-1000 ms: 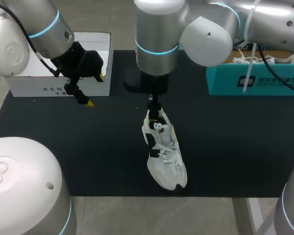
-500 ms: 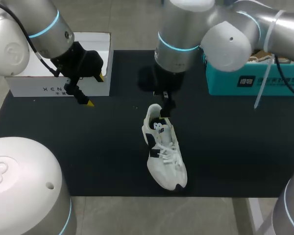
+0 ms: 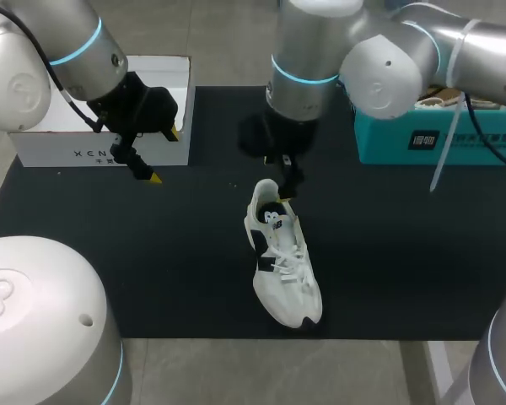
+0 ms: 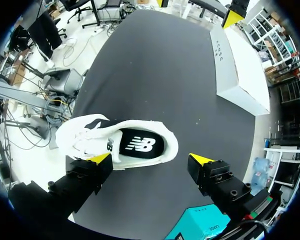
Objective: Take the shoe out of the shoebox, open the shoe tongue, remove and reinsert the insole, then place the shoe into the shoebox
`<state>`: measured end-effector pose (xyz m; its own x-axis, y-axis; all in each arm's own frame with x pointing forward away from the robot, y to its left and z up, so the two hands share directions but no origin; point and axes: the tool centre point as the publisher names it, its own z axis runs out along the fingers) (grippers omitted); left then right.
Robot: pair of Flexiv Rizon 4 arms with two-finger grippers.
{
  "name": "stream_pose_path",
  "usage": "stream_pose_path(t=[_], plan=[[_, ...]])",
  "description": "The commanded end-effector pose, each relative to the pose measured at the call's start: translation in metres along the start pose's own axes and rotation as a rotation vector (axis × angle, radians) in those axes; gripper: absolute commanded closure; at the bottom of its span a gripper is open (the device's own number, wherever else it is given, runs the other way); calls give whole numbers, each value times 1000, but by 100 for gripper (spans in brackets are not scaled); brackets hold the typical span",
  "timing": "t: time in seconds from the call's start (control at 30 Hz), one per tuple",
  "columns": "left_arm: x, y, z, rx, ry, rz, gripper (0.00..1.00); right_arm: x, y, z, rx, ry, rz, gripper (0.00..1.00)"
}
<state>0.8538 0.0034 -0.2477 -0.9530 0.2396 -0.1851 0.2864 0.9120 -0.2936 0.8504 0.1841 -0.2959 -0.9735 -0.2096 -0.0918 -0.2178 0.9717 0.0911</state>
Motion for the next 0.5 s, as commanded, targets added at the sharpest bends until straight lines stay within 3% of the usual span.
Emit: stream_pose_path(t=[0.03, 0.17, 0.5], plan=[[0, 0, 0, -3, 0, 0, 0, -18, 14, 14, 76, 48, 11, 0], [0, 0, 0, -3, 0, 0, 0, -22, 16, 22, 133, 55, 13, 0], [0, 0, 0, -3, 0, 0, 0, -28, 13, 46, 162, 61, 18, 0]])
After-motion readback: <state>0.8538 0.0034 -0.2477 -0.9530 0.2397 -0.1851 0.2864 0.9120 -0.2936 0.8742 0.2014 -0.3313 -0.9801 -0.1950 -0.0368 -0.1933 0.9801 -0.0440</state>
